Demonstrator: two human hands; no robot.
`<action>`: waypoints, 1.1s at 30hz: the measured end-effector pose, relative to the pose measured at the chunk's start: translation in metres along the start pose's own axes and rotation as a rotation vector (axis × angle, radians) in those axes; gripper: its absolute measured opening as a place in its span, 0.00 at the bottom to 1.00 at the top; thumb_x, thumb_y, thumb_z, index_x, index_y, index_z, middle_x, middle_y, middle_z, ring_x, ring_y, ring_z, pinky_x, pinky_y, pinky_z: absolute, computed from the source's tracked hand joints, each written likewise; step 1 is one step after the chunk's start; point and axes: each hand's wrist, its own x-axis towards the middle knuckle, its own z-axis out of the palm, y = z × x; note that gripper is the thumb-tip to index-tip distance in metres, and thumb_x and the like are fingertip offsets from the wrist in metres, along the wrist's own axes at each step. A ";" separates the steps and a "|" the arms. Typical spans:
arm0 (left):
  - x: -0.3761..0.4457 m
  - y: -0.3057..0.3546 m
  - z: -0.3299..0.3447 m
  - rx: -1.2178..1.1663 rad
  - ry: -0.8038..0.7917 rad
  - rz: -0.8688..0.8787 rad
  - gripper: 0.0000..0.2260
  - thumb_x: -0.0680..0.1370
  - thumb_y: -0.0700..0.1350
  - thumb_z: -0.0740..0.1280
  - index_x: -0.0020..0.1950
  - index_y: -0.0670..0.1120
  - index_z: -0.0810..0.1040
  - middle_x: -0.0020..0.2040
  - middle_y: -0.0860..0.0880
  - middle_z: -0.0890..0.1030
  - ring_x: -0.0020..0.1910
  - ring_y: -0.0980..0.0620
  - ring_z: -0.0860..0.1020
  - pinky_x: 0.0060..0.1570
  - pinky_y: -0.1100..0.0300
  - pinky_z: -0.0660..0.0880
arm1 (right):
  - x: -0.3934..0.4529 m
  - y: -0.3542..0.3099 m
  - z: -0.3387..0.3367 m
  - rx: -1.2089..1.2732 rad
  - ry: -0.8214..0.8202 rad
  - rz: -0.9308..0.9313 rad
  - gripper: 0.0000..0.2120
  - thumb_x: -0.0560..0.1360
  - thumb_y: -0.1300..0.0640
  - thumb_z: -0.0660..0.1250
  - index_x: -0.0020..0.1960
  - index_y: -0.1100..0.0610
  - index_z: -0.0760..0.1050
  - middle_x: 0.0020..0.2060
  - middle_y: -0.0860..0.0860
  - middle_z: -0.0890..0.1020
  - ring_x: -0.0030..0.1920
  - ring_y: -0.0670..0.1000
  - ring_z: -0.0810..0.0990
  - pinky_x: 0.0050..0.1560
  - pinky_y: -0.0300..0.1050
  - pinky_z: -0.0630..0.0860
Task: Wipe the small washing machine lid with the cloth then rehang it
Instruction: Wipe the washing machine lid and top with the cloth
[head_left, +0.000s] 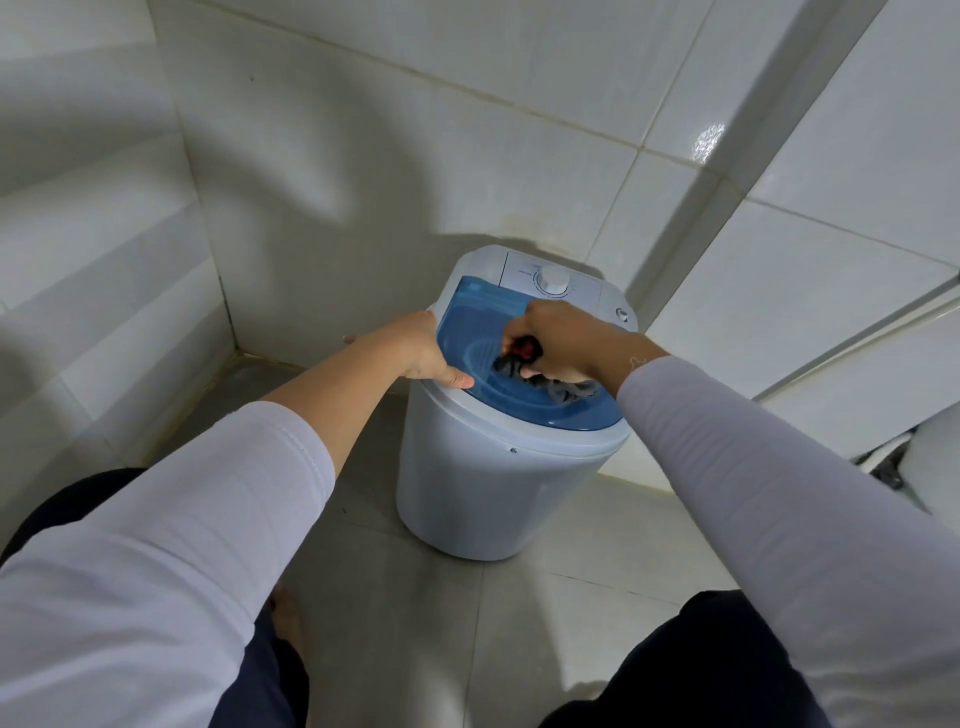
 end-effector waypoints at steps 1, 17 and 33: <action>0.000 0.000 0.001 -0.002 0.003 0.008 0.60 0.44 0.72 0.69 0.72 0.49 0.60 0.70 0.47 0.69 0.69 0.41 0.68 0.68 0.38 0.64 | 0.000 -0.002 0.006 0.007 0.022 0.003 0.17 0.72 0.61 0.69 0.60 0.52 0.75 0.55 0.55 0.74 0.58 0.56 0.74 0.53 0.44 0.68; 0.002 -0.001 0.002 -0.012 0.001 0.013 0.62 0.39 0.74 0.66 0.70 0.51 0.63 0.68 0.47 0.72 0.67 0.41 0.71 0.66 0.37 0.66 | 0.004 0.003 0.013 -0.185 -0.109 0.051 0.17 0.74 0.62 0.65 0.62 0.53 0.76 0.57 0.56 0.77 0.58 0.56 0.76 0.55 0.45 0.73; -0.005 0.001 0.003 0.007 0.005 -0.008 0.56 0.47 0.72 0.70 0.71 0.50 0.62 0.69 0.46 0.71 0.67 0.41 0.70 0.67 0.37 0.66 | -0.034 0.035 0.012 0.213 -0.018 0.210 0.13 0.74 0.59 0.67 0.58 0.53 0.78 0.57 0.54 0.79 0.56 0.54 0.75 0.50 0.41 0.68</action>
